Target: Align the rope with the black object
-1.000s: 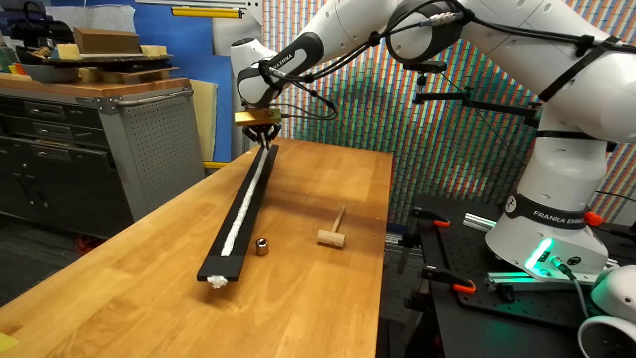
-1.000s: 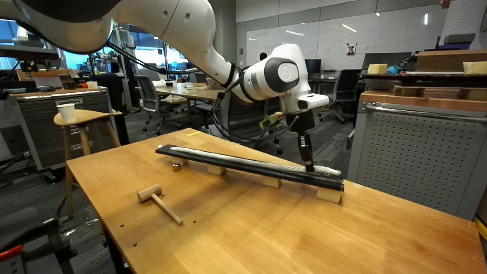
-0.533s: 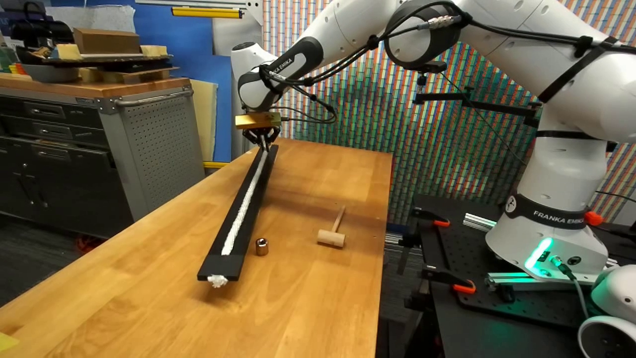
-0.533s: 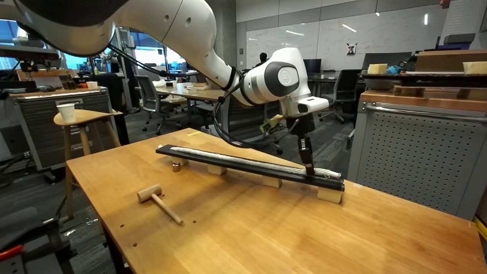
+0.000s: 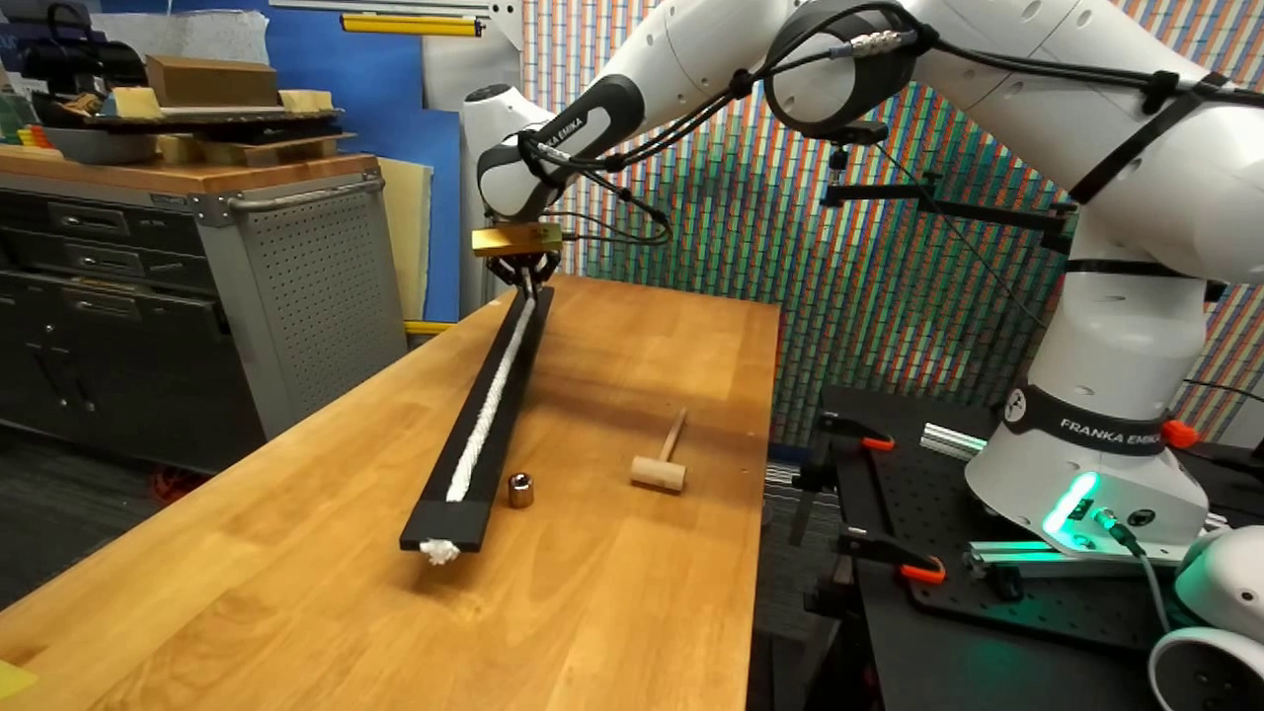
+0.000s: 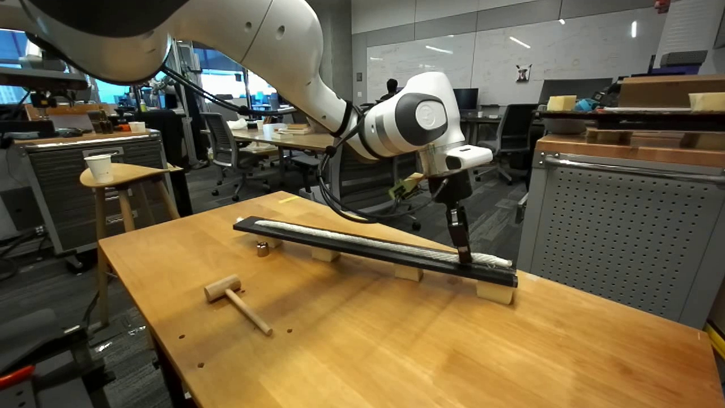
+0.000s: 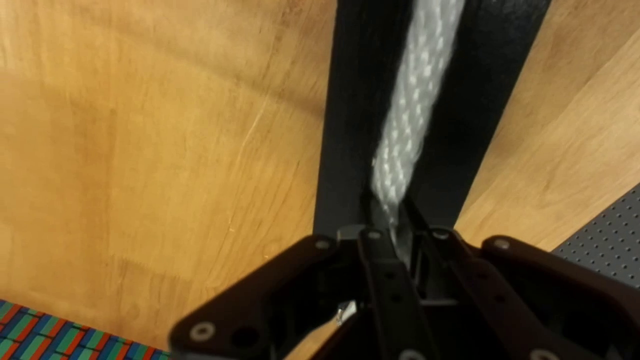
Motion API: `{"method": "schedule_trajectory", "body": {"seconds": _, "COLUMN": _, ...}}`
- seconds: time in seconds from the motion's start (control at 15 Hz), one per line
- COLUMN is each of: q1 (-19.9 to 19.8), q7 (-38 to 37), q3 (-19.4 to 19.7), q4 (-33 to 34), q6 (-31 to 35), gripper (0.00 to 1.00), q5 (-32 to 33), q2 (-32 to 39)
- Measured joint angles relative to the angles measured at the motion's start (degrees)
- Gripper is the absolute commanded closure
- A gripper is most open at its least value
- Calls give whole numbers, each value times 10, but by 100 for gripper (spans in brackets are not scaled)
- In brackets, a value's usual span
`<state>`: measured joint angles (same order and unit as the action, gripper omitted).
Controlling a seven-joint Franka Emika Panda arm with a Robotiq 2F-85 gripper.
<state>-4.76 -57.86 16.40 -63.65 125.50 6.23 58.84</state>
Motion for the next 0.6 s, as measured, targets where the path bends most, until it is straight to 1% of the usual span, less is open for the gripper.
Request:
{"method": "schedule_trajectory", "body": {"seconds": 0.07, "q1": 1, "q7": 0, "q3": 0, "q4": -5, "q6": 1, "gripper": 97, "q5": 1, "q2": -2}}
{"method": "schedule_trajectory", "body": {"seconds": 0.13, "q1": 2, "q7": 0, "q3": 0, "q4": -11, "q6": 4, "gripper": 72, "q5": 2, "q2": -6}}
{"method": "schedule_trajectory", "body": {"seconds": 0.2, "q1": 3, "q7": 0, "q3": 1, "q4": -17, "q6": 9, "gripper": 63, "q5": 5, "q2": -8}}
{"method": "schedule_trajectory", "body": {"seconds": 0.33, "q1": 6, "q7": 0, "q3": 2, "q4": -29, "q6": 21, "gripper": 49, "q5": 15, "q2": -12}}
{"method": "schedule_trajectory", "body": {"seconds": 0.6, "q1": 15, "q7": 0, "q3": 10, "q4": -53, "q6": 42, "gripper": 19, "q5": 35, "q2": -20}}
